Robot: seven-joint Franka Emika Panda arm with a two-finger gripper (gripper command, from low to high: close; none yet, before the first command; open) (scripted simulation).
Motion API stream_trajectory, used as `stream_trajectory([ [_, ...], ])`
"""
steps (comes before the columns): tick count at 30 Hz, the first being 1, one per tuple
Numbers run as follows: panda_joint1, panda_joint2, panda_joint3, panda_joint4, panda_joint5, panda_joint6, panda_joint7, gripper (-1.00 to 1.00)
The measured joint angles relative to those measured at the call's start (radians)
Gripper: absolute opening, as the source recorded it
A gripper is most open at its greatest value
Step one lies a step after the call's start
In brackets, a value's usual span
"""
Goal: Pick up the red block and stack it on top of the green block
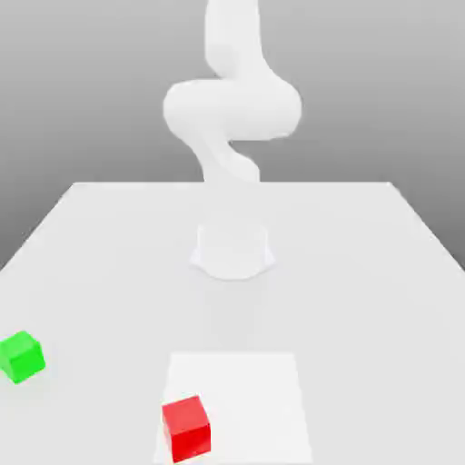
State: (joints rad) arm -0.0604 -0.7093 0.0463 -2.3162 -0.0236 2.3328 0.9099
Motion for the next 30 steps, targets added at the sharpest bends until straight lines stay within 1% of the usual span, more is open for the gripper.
stream_trajectory([
  [8,-0.171,0.296,0.127,-0.052,-0.091,0.105,0.367,0.00],
  [13,-0.235,0.479,0.163,-0.084,-0.152,0.168,0.595,0.00],
  [17,-0.264,0.622,0.166,-0.110,-0.180,0.221,0.763,0.00],
  [20,-0.281,0.724,0.160,-0.130,-0.175,0.263,0.870,0.00],
  [26,-0.283,0.914,0.156,-0.167,-0.092,0.361,1.015,0.00],
  [30,-0.248,1.057,0.110,-0.149,-0.136,0.475,1.067,0.00],
])
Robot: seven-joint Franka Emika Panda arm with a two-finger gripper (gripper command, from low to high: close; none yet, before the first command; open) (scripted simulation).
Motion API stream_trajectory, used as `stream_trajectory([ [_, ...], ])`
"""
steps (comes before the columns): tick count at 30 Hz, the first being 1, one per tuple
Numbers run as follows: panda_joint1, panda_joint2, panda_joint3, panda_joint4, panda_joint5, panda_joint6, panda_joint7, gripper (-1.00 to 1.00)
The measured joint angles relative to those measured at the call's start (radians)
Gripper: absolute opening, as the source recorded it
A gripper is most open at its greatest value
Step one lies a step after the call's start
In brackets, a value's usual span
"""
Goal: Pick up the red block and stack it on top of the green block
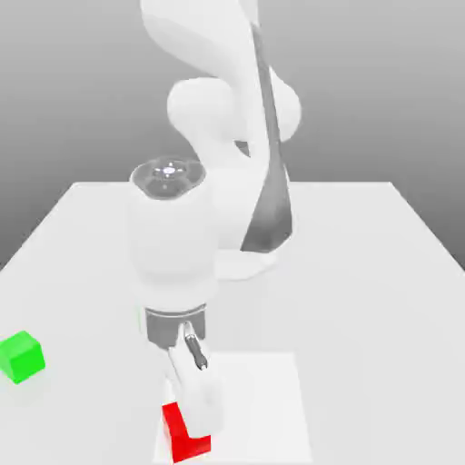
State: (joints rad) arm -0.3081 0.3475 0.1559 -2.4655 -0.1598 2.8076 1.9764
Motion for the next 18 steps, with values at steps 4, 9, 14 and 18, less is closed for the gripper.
stream_trajectory([
  [4,0.009,0.027,-0.011,0.004,-0.012,0.023,0.009,-1.00],
  [9,0.001,0.004,-0.001,0.000,-0.001,0.006,0.002,-1.00],
  [14,-0.048,-0.143,0.009,-0.025,0.072,-0.117,-0.076,-1.00],
  [18,-0.172,-0.188,-0.083,-0.037,0.106,-0.154,-0.203,-1.00],
])
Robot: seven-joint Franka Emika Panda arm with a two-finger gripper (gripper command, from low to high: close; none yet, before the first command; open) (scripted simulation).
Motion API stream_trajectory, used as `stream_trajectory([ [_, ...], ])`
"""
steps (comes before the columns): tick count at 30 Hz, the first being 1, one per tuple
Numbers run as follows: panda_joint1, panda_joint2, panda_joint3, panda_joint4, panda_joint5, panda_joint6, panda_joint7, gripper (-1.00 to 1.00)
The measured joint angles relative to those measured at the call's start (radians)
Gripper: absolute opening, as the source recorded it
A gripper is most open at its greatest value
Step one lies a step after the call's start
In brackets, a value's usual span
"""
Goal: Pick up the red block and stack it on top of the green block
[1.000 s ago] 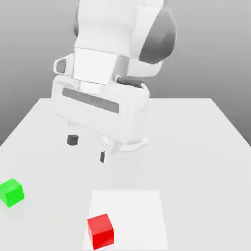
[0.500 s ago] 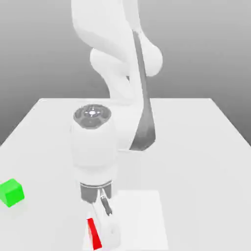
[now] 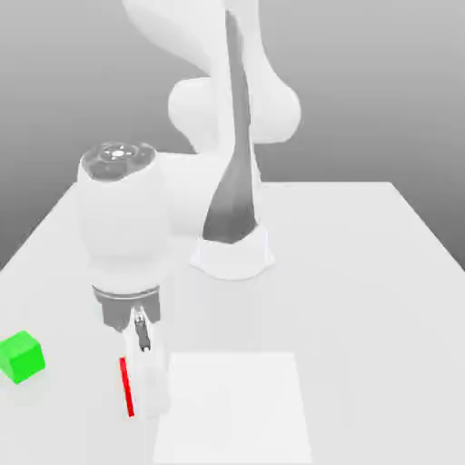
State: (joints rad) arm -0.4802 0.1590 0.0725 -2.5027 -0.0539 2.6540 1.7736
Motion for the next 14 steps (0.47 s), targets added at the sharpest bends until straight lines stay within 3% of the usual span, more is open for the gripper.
stream_trajectory([
  [6,-0.219,-0.058,-0.148,-0.016,0.064,-0.034,-0.210,-1.00],
  [10,-0.245,0.053,-0.146,-0.013,0.093,0.074,-0.250,-1.00],
  [11,-0.249,0.084,-0.142,-0.011,0.099,0.103,-0.255,1.00],
  [14,-0.249,0.084,-0.142,-0.011,0.099,0.103,-0.255,1.00],
])
